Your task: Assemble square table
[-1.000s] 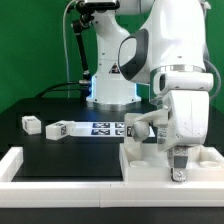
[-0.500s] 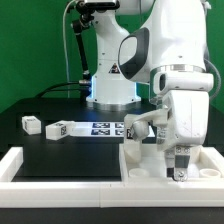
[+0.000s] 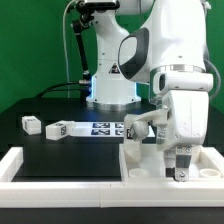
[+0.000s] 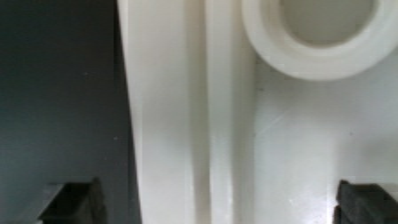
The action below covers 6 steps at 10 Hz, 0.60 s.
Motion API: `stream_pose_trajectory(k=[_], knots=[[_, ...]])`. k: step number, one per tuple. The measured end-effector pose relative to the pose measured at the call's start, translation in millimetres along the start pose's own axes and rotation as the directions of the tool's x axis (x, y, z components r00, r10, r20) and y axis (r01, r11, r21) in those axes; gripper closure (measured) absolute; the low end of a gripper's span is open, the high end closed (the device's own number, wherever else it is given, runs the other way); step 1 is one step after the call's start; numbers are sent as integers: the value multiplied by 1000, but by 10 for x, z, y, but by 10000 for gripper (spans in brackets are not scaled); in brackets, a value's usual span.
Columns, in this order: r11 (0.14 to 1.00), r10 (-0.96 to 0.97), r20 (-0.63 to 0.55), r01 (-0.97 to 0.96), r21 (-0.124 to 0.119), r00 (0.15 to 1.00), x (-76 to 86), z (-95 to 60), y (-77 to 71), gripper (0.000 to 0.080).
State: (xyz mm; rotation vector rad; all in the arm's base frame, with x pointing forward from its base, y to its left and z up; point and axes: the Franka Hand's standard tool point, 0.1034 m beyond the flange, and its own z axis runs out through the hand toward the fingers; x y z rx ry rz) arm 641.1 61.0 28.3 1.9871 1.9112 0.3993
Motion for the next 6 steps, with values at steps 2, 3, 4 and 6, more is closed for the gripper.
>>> stream_pose_trajectory(k=[2,3,4,6], knots=[[1000,0,0,0,0,1000,-1,0,0,151],[1000,0,0,0,0,1000,-1,0,0,151],[1000,0,0,0,0,1000,-2,0,0,151],[1000,9,2,-9,-7,1000,-14,-99,71,151]])
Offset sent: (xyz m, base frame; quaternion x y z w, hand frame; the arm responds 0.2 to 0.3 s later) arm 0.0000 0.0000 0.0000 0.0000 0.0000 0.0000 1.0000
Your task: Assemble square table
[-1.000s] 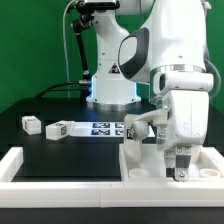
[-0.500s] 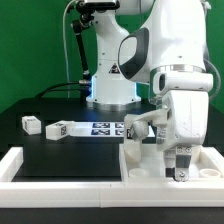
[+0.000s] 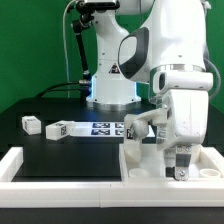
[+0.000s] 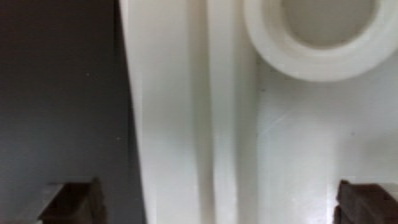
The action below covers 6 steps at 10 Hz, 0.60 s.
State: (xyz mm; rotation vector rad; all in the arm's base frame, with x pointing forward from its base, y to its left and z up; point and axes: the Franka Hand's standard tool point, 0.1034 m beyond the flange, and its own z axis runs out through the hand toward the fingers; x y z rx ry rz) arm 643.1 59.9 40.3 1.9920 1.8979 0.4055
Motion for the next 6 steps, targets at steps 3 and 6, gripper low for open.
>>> stream_pose_trajectory(k=[3,6], knots=[[998,49,49,-51,39,998,-364,-544,246,151],[988,155,75,-156,19,985,-722,-846,411,151]])
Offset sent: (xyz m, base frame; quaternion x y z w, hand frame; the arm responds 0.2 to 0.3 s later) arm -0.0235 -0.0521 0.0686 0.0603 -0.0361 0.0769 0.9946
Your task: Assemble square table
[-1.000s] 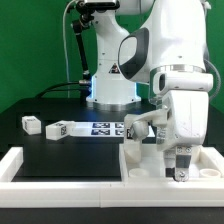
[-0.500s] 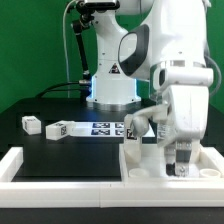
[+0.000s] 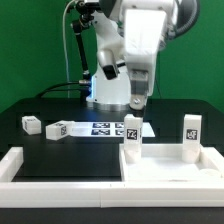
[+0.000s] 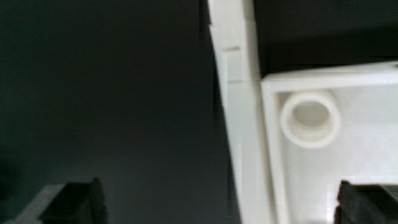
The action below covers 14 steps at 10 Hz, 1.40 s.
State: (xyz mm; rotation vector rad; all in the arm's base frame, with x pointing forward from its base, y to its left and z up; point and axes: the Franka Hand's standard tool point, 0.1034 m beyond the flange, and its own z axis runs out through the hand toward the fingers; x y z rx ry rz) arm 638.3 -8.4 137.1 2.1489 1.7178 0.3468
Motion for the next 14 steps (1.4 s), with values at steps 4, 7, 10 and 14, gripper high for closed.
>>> stream_pose_trajectory(k=[4,7,10,14], knots=[[954,298,4,-298,18,955,115,40,-22,151],[906,420,3,-420,50,907,1031,-81,390,151],[817,573,20,-573,70,819,1863,-48,750,151],[812,581,-2,-580,60,814,1847,-27,771,151]])
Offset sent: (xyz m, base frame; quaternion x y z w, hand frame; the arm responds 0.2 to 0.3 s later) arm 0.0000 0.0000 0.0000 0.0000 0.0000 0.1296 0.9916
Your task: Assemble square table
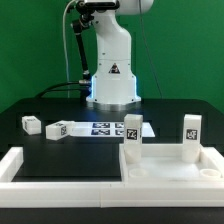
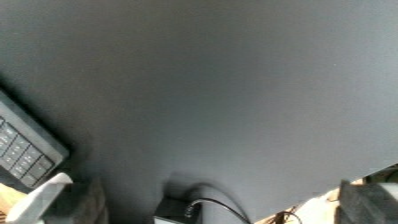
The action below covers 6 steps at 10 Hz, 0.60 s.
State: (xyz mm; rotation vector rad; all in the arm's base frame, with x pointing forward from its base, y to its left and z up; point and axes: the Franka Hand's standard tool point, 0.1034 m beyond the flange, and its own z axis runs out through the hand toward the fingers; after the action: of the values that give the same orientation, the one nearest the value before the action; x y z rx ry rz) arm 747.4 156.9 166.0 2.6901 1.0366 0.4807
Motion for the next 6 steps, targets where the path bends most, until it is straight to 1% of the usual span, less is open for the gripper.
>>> stream_pose_trajectory(k=[2,3,4,6], knots=[[1000,-3,1,3,-1,1000,-17,3,23,151],[997,-70,1,70,-7,998,-120,-45,122,151],[994,-107,-6,107,-12,994,-343,-113,224,151],[987,-160,15,160,2,987,-903,-198,338,151]])
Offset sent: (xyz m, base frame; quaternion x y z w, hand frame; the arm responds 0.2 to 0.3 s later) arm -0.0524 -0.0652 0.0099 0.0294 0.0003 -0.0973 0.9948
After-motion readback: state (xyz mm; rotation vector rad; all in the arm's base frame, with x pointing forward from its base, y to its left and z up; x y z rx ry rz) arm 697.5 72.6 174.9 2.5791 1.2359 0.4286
